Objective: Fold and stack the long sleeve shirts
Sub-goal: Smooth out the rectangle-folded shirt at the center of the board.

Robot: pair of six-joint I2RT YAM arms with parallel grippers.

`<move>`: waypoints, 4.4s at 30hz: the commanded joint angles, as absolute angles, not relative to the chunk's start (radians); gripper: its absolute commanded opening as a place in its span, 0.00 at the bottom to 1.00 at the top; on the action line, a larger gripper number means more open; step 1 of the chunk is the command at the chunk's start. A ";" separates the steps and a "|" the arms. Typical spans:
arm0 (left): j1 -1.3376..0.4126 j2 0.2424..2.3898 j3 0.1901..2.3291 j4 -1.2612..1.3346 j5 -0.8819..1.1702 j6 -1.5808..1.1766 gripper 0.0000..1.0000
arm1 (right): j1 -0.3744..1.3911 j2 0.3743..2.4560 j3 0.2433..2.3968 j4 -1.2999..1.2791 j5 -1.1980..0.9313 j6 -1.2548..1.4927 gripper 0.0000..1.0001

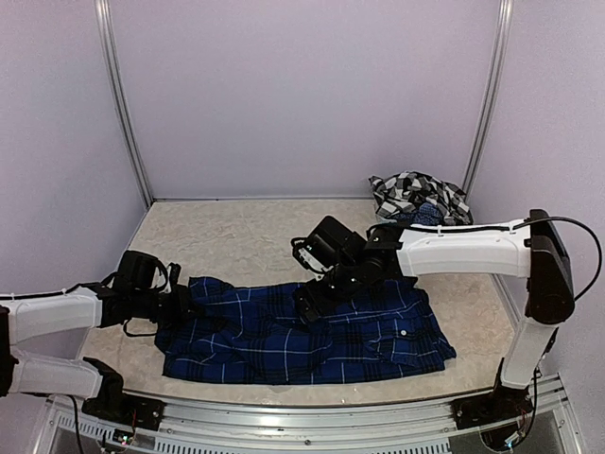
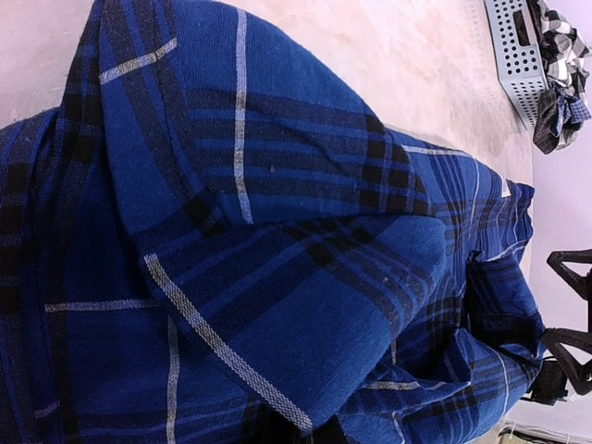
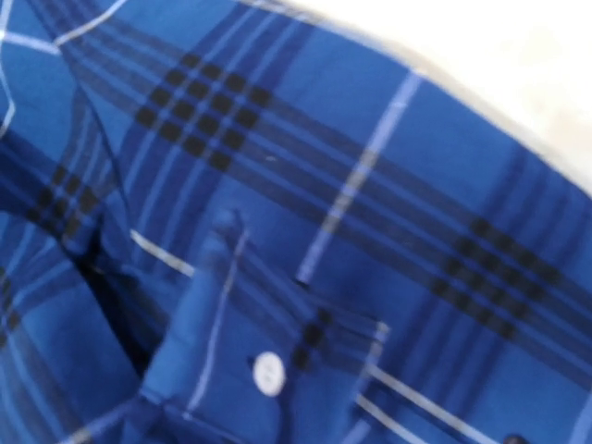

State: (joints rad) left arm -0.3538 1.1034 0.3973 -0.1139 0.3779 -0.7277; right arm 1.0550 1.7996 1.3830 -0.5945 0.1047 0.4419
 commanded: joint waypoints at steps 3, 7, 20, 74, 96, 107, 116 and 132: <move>-0.349 1.103 0.422 -0.112 0.370 -0.703 0.00 | 1.048 1.940 1.518 -0.628 0.022 0.428 0.87; -0.349 1.096 0.422 -0.108 0.373 -0.706 0.00 | 1.044 1.990 1.566 -0.664 0.040 0.453 0.74; -0.350 1.091 0.418 -0.090 0.392 -0.698 0.00 | 1.060 1.992 1.569 -0.710 -0.033 0.484 0.63; -0.355 1.090 0.439 -0.070 0.389 -0.685 0.00 | 1.059 1.768 1.491 -0.705 0.340 0.525 0.97; -0.341 1.135 0.448 -0.067 0.356 -0.699 0.00 | 0.558 1.684 0.979 -0.094 -0.615 -0.045 0.79; -0.339 1.168 0.452 -0.063 0.339 -0.706 0.00 | 0.637 1.789 1.076 -0.177 -0.560 -0.064 0.83; -0.338 1.193 0.455 -0.048 0.343 -0.702 0.00 | 0.746 1.806 1.106 -0.230 -0.342 -0.017 0.84; -0.338 1.207 0.452 -0.036 0.349 -0.698 0.00 | 0.803 1.822 1.097 -0.230 -0.170 0.012 0.84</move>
State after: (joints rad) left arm -0.3477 1.2079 0.4328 -0.0589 0.3553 -0.7059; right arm 0.7979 1.8458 1.0977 -0.2417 -0.1703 0.0128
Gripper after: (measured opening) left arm 0.003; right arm 0.840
